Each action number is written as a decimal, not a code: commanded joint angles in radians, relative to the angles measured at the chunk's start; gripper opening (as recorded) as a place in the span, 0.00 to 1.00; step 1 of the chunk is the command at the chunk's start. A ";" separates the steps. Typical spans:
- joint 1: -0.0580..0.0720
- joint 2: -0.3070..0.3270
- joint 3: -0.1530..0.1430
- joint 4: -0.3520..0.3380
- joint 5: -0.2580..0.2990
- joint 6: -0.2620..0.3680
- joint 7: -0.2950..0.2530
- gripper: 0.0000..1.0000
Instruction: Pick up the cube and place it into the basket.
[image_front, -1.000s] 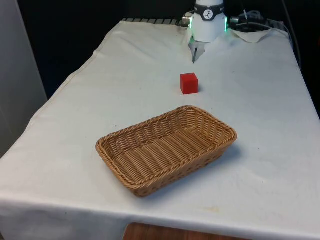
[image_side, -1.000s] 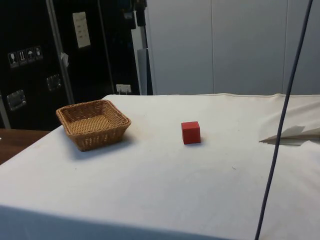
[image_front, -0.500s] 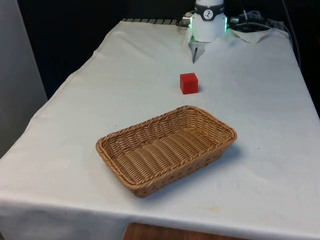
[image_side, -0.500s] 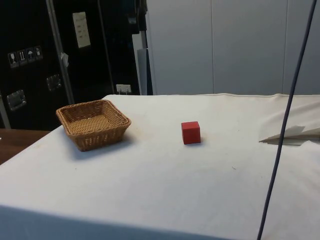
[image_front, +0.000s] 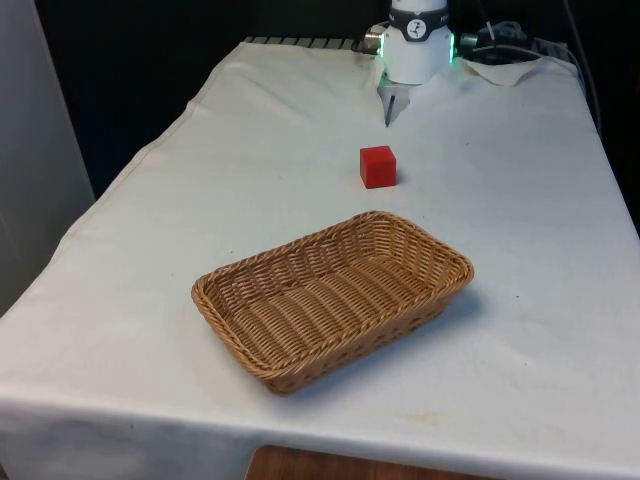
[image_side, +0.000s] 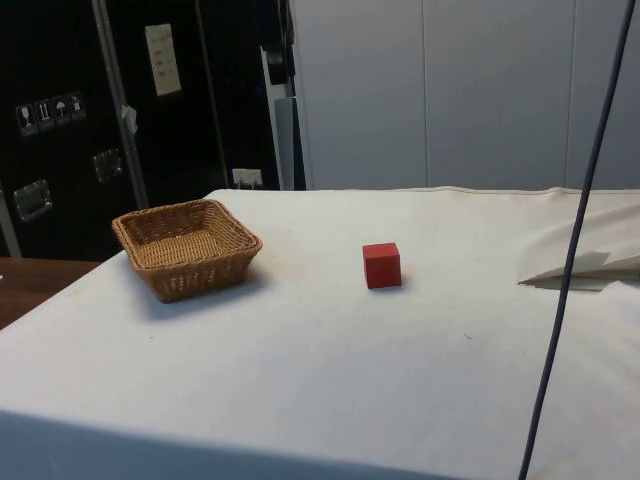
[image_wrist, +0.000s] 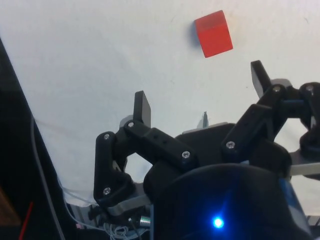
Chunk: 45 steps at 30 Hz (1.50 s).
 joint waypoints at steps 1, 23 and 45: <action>0.000 0.000 0.000 0.000 0.000 0.000 -0.006 1.00; 0.001 -0.066 0.004 -0.078 -0.010 0.016 -0.052 1.00; -0.011 -0.145 -0.019 -0.160 -0.038 0.018 -0.112 1.00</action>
